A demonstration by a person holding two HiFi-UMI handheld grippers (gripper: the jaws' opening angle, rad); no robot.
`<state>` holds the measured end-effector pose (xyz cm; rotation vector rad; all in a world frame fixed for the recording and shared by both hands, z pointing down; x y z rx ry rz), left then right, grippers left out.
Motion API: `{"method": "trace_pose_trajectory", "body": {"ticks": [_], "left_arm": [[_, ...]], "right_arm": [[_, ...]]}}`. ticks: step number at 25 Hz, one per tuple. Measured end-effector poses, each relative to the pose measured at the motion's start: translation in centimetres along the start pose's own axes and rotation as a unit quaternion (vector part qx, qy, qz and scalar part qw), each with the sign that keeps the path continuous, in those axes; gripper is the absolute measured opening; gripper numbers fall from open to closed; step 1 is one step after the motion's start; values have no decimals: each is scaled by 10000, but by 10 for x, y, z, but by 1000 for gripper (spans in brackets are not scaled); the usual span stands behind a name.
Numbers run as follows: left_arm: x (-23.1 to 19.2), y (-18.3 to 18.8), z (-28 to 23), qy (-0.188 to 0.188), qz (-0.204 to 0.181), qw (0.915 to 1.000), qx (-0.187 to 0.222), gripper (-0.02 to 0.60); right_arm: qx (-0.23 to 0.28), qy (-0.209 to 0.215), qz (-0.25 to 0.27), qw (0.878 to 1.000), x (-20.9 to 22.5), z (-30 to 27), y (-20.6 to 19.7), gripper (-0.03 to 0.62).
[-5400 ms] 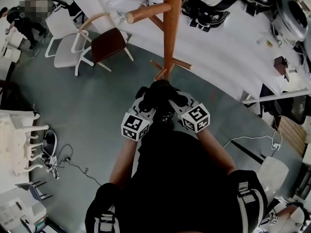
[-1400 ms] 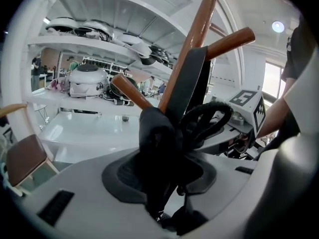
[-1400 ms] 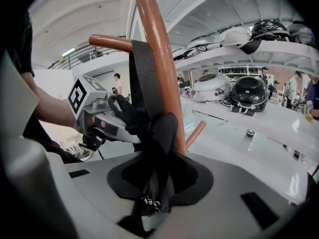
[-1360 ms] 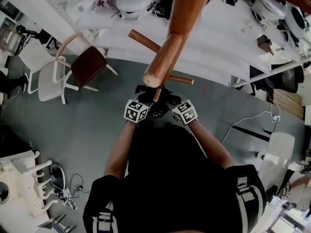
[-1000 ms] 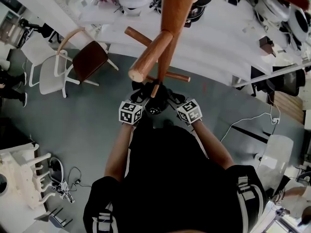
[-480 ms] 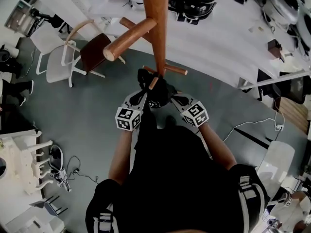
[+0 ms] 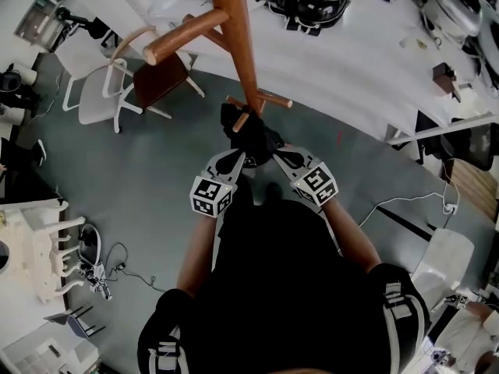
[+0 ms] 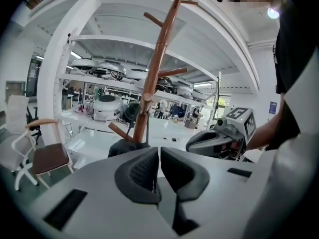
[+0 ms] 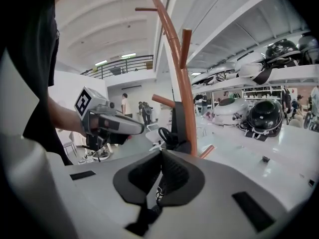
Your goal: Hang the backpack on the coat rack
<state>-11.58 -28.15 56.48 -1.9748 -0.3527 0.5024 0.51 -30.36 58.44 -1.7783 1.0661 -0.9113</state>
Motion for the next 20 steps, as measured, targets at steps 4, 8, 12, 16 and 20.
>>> {"method": "trace_pose_trajectory", "body": {"ticks": [4,8,12,16,20], "left_arm": [[16,-3,-1,25,55,10000,68,34],[35,-10,-2,-69,70,9999,-23,34],[44,-15,-7,-155,-24,9998,-138,34],[56,-16,-11,-227,-145,9995,-193,34],[64,-15,-13,-283,-172,9993,-171,34]], "right_arm": [[-126,29,99,9999,-3,12,-6,14],[-87,36,100,9999,-4,19,-14,14],[-81,7,115,9999,1,23,-14,14],[-85,-41,142,9999,5,29,-19,14],[-68,-21,111,9999,4,37,-17,14]]}}
Point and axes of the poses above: the fingertips, and each gripper's own axes: z backward along the fingers, x to its right, y out of its top, the point moved 3 cm from there along z, backward along the fingers, and after that the axes turned 1 degree about y, right-handed, at the moved point
